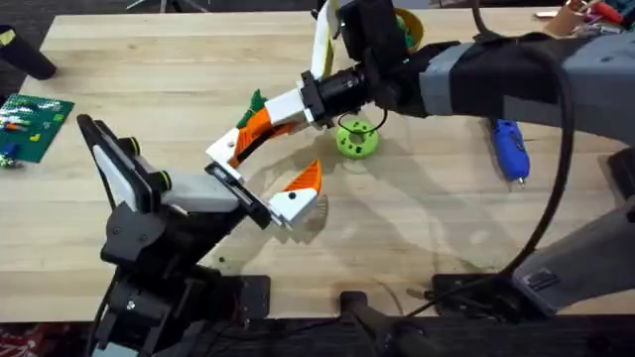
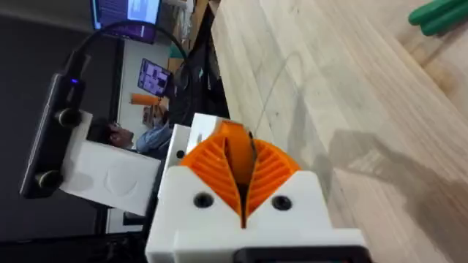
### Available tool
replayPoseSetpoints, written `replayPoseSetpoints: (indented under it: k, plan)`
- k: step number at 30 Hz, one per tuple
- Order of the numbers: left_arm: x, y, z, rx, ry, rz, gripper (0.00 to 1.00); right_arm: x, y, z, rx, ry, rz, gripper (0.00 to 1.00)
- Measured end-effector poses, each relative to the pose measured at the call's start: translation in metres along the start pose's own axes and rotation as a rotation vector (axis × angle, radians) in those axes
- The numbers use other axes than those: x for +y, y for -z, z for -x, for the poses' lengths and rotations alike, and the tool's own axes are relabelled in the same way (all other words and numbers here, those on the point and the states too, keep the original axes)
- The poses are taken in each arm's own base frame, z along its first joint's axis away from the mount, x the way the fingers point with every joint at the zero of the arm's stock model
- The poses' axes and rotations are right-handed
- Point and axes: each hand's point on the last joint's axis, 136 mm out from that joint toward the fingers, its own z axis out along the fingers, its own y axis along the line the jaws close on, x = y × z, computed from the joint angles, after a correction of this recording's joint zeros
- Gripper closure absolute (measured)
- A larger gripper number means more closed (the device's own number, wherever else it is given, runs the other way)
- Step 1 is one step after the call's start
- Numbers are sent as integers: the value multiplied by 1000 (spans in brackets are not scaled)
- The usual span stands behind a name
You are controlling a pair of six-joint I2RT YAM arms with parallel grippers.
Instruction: Pick up the gripper from the table and insert it into the empty holder that is missing its gripper. Then pick up a screw, insert it into the mounting hole, and use the screwdriver to tighten it. Finally, clean up the table by picking up the vegetable and placing it into the bucket.
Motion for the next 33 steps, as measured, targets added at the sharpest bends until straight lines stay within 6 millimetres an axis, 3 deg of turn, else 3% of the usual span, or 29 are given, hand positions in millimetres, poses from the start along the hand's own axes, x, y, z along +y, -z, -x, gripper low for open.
replayPoseSetpoints:
  k: [16,33]
  plan:
    - [1,0,0,-1,0,3,18,2,-1,-1,7,36,8,983]
    - [-2,0,0,0,-8,-12,18,5,1,-3,17,36,30,762]
